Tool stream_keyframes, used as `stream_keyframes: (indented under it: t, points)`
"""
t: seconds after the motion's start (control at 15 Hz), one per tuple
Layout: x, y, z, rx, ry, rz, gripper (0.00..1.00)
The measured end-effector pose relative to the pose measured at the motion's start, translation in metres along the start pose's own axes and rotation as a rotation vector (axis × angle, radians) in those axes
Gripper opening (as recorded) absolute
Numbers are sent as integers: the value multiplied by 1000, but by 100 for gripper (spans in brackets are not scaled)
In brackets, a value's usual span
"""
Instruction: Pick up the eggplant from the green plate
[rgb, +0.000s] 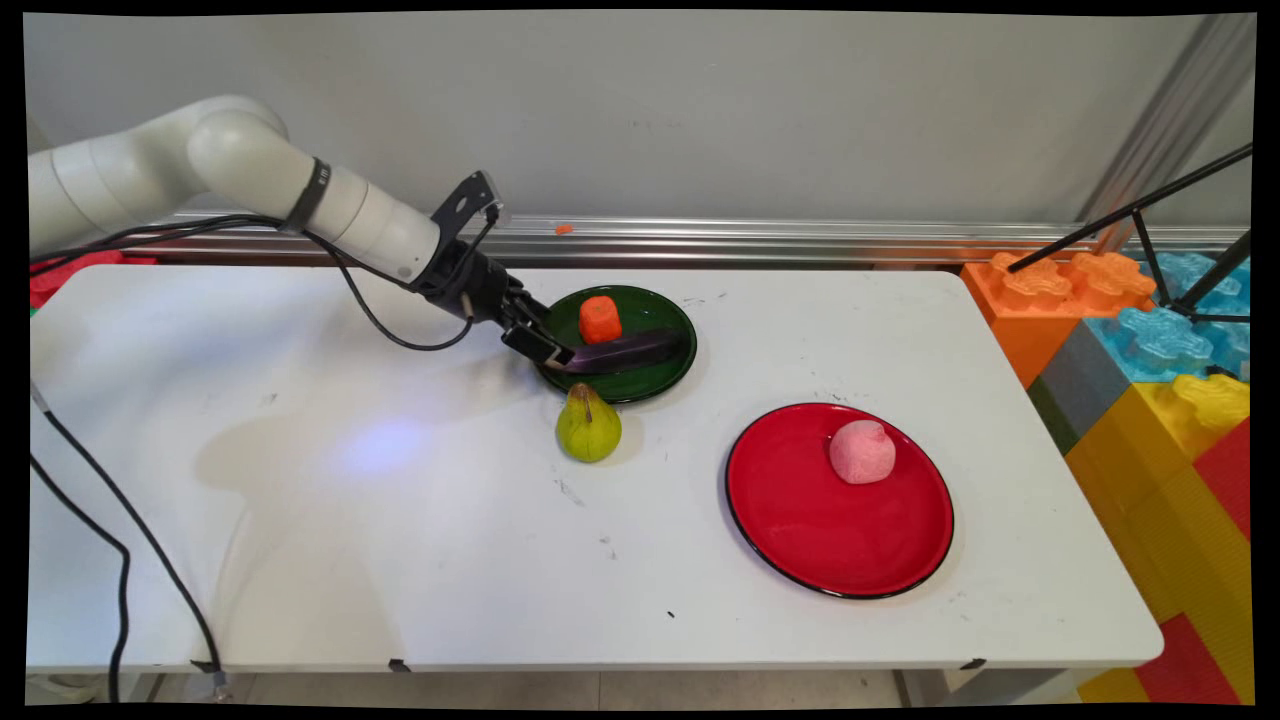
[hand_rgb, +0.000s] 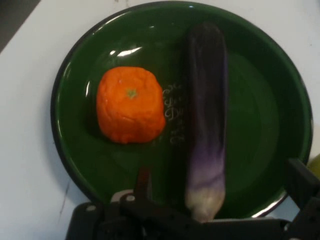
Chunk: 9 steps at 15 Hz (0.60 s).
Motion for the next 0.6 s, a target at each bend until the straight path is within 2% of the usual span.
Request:
stream_keyframes:
  t: [0.6]
  points:
    - [-6, -9, 15, -6, -17, 13, 100]
